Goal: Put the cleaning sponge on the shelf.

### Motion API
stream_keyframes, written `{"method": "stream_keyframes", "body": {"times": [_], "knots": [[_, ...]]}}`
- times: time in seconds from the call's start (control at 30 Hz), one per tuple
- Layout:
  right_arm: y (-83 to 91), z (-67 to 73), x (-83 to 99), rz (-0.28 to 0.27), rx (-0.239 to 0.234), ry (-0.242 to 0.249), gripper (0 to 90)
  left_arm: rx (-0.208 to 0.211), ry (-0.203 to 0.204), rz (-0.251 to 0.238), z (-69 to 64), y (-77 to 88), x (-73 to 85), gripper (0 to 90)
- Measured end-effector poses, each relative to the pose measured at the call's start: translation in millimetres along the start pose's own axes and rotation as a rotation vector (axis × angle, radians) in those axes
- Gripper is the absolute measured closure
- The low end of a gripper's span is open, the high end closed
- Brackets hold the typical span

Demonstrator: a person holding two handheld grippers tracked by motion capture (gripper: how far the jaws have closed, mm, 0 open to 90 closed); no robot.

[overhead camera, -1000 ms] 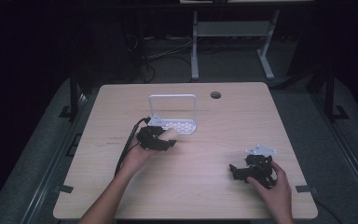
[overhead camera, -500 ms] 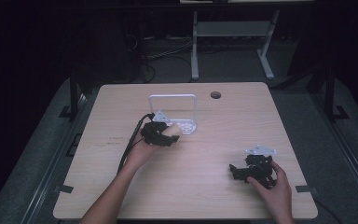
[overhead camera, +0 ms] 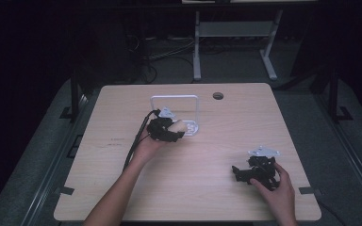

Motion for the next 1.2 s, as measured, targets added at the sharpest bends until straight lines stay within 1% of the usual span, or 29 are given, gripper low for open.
{"method": "stream_keyframes", "body": {"times": [0.2, 0.23, 0.4, 0.63, 0.73, 0.87, 0.9, 1.07, 1.1, 1.2], "knots": [[0.0, 0.0, 0.0, 0.0, 0.0, 0.001, 0.5, -0.008, -0.006, 0.006, 3.2, -7.7, -2.7, 41.8], [0.0, 0.0, 0.0, 0.0, 0.0, 0.0, 0.6, -0.013, -0.004, 0.01, 4.8, -10.5, -4.5, 41.8], [0.0, 0.0, 0.0, 0.0, 0.0, 0.0, 0.5, -0.013, 0.004, 0.013, 6.3, -16.5, -7.7, 41.8], [0.0, 0.0, 0.0, 0.0, 0.0, 0.0, 0.6, -0.024, -0.003, 0.03, 9.9, -28.8, -12.8, 41.8], [0.0, 0.0, 0.0, 0.0, -0.001, 0.0, 0.6, -0.029, 0.004, 0.03, 11.3, -31.9, -13.3, 41.8], [0.0, 0.0, 0.0, 0.0, 0.0, 0.0, 0.6, -0.035, 0.017, 0.038, 13.2, -40.6, -11.8, 41.8], [0.0, 0.0, 0.0, 0.0, 0.0, 0.0, 0.6, -0.041, 0.003, 0.046, 15.0, -41.9, -11.3, 41.8], [0.0, 0.0, 0.0, 0.0, 0.0, 0.0, 0.5, -0.047, 0.013, 0.058, 18.6, -48.2, -9.7, 41.7], [0.0, 0.0, 0.0, 0.0, 0.0, 0.0, 0.6, -0.054, 0.004, 0.062, 20.4, -49.4, -9.7, 41.7], [0.0, 0.0, 0.0, 0.0, -0.001, 0.0, 0.6, -0.057, 0.01, 0.073, 21.1, -52.6, -8.1, 41.7]]}}
Point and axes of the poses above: each handheld gripper's, and its own axes: y roughly backward along the jaws, x roughly out of its underside, z roughly to its left, the point moved 10 cm from there along -y, roughly forward along the jaws, and after that the axes turned 7 degrees about y, right-handed, at the moved point
